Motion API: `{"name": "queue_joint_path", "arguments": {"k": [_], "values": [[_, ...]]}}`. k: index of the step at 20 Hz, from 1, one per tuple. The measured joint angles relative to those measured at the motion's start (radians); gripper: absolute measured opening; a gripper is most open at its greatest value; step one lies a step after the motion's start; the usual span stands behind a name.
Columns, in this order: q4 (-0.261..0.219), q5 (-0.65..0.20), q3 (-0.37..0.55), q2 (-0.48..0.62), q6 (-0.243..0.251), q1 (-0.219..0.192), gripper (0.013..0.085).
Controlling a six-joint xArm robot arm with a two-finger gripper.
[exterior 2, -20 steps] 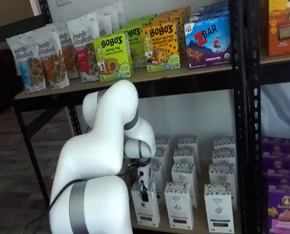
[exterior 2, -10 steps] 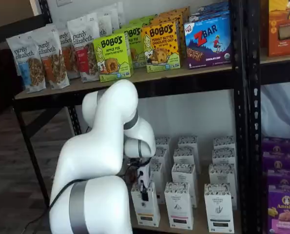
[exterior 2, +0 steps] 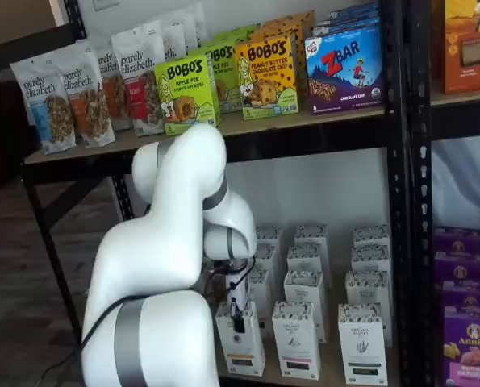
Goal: Pick up the white box with a yellow strip in the middle, on the bottom shelf, the fourth box from the left
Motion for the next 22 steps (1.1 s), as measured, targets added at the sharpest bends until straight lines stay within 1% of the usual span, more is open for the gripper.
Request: {"name": "queue_joint_path", "arguments": {"k": [6,12,20,22], "values": [[0.004,-0.022,0.094,-0.061,0.007,0.014,0.053],[0.001,-0.08,0.251,-0.155,0.03,0.038,0.053],[0.023,-0.129,0.446,-0.299,0.025,0.056,0.053],[0.021,-0.133,0.498,-0.343,0.03,0.06,0.053]]}}
